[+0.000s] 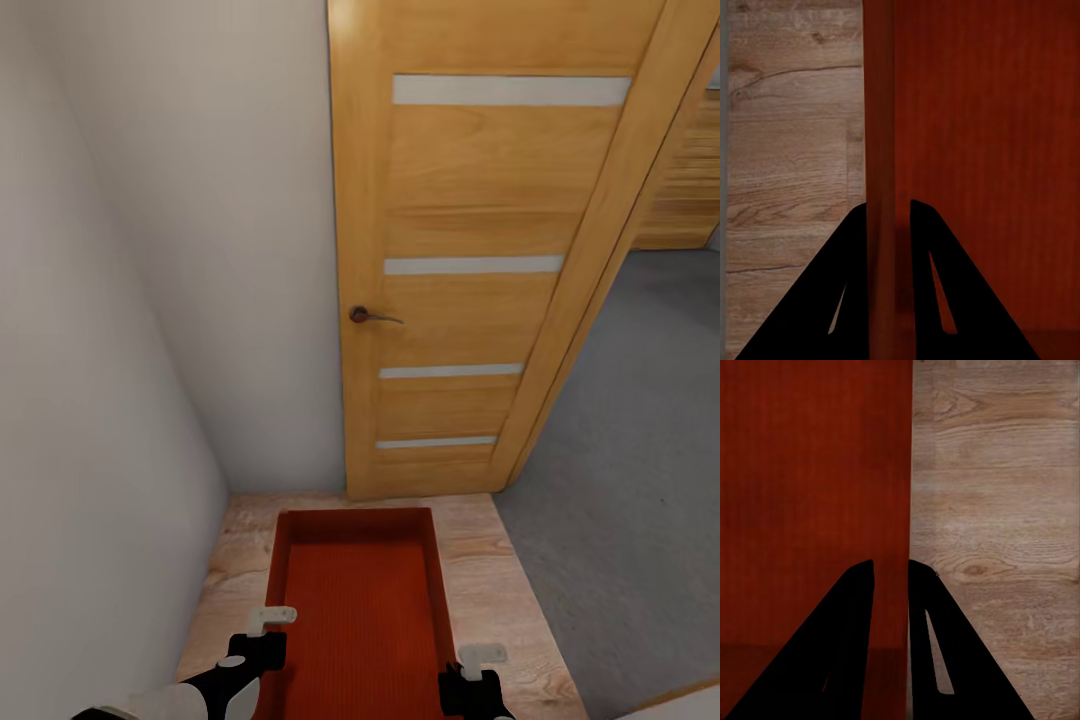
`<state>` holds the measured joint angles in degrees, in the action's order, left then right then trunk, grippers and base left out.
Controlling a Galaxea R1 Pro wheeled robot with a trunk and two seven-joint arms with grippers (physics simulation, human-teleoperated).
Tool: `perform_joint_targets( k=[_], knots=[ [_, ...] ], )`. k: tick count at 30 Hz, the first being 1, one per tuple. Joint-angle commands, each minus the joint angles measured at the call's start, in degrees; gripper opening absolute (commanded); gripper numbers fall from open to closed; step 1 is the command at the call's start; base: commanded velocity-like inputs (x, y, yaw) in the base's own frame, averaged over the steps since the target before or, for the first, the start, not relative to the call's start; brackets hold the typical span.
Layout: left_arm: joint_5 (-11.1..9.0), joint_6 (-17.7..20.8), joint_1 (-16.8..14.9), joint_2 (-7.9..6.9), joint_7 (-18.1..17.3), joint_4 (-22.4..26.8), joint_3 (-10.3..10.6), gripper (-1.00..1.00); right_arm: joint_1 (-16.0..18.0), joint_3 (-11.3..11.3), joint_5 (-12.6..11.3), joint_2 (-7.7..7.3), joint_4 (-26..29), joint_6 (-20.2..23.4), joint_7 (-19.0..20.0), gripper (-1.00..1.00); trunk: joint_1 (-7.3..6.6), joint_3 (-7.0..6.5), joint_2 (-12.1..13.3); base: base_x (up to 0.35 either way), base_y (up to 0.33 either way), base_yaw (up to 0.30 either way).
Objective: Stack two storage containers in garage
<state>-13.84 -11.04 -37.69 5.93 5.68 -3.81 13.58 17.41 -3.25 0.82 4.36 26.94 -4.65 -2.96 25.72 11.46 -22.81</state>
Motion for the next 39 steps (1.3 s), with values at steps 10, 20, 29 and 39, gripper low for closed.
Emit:
perform_joint_targets(
  k=[10, 20, 29, 39],
  knots=[
    [0.6, -0.3, -0.2, -1.01, 0.3, -0.1, -1.1, -1.00, 0.0, -1.4, 1.4, -1.02, -0.1, -0.1, 1.3, -1.00, 0.06, 0.11, -0.1, 0.325, 0.000, 0.000],
    [0.6, -0.3, -0.2, -1.01, 0.2, -0.1, -1.1, -1.00, 0.0, -1.4, 1.4, -1.02, -0.1, -0.1, 1.3, -1.00, 0.06, 0.11, -0.1, 0.323, 0.000, 0.000],
    [0.6, -0.3, -0.2, -1.01, 0.4, -0.1, -1.1, -1.00, 0.0, -1.4, 1.4, -1.02, -0.1, -0.1, 1.3, -1.00, 0.06, 0.10, -0.1, 0.084, 0.000, -0.011],
    [0.4, -0.4, -0.2, -0.68, 0.6, -0.1, -1.2, -1.00, 0.0, -1.4, 1.4, -1.02, -0.1, 0.0, 1.3, -1.00, 0.06, -0.19, -0.1, 0.001, 0.000, -0.214]
  ],
)
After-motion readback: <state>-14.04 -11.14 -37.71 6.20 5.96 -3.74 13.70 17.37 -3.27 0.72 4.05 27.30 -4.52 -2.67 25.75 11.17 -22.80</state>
